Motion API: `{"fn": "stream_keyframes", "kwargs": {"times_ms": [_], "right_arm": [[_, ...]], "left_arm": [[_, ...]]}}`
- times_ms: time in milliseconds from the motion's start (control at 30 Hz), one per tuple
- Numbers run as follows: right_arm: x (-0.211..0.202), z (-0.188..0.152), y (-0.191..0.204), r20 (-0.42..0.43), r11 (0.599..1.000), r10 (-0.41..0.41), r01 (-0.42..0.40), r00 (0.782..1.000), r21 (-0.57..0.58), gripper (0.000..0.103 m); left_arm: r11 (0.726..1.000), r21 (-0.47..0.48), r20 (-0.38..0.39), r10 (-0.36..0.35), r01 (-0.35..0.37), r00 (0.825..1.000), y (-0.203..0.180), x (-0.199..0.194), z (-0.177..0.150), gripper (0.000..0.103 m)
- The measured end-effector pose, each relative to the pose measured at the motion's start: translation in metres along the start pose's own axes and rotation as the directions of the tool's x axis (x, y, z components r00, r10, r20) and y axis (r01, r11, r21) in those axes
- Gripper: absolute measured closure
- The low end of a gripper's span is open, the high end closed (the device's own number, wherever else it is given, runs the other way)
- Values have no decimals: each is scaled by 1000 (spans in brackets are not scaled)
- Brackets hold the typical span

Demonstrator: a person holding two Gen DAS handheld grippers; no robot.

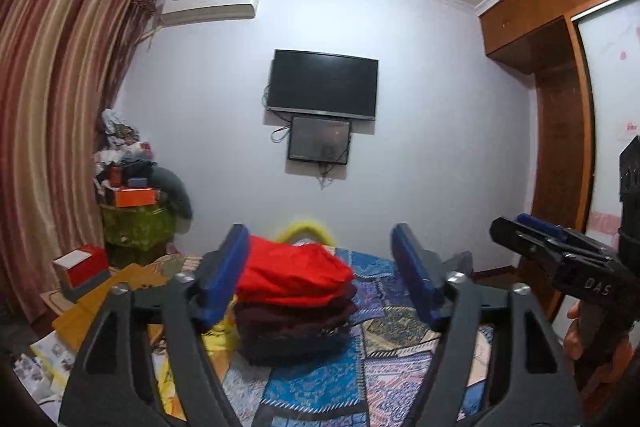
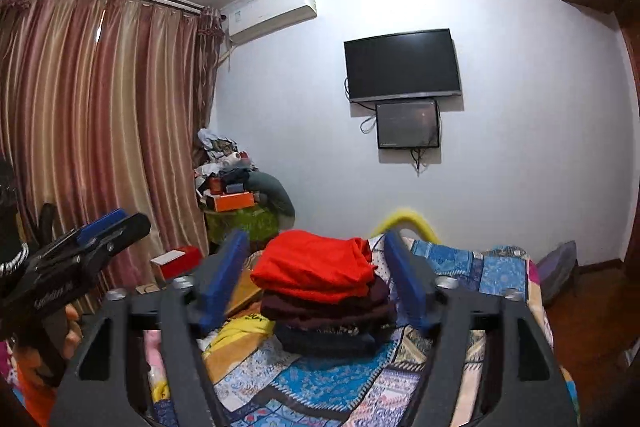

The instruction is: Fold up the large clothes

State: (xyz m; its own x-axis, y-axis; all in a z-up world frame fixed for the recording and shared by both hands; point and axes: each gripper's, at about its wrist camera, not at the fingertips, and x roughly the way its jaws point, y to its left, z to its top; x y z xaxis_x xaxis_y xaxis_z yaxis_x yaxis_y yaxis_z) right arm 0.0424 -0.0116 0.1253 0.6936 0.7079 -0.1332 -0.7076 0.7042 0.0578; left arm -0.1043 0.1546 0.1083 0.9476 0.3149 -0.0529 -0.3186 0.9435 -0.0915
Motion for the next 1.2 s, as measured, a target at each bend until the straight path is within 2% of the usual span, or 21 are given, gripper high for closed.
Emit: {"fn": "stream_keyframes", "kwargs": {"times_ms": [33, 100, 133, 200, 333, 1200], "right_arm": [[0, -1, -1, 4, 1000, -9, 9, 1000, 6, 20], [-3, -2, -3, 7, 999, -37, 36, 999, 16, 13], [-1, -1, -4, 5, 999, -45, 45, 999, 18, 11], [-2, -2, -5, 3, 999, -47, 47, 999, 21, 0], [-5, -4, -4, 2, 998, -53, 53, 999, 18, 0], [-15, -15, 0, -25, 998, -61, 61, 998, 1, 0]], "left_arm": [[1000, 4, 3, 22, -22, 1000, -1, -4, -3, 14], [998, 14, 10, 59, -59, 998, -2, -7, -7, 8], [997, 22, 10, 69, -69, 998, -3, -8, -9, 7], [997, 34, 5, 74, -74, 997, -5, -9, -11, 6], [996, 46, 8, 79, -79, 997, -9, -10, -15, 3], [997, 29, -25, 75, -75, 997, -8, -5, -26, 2]]}}
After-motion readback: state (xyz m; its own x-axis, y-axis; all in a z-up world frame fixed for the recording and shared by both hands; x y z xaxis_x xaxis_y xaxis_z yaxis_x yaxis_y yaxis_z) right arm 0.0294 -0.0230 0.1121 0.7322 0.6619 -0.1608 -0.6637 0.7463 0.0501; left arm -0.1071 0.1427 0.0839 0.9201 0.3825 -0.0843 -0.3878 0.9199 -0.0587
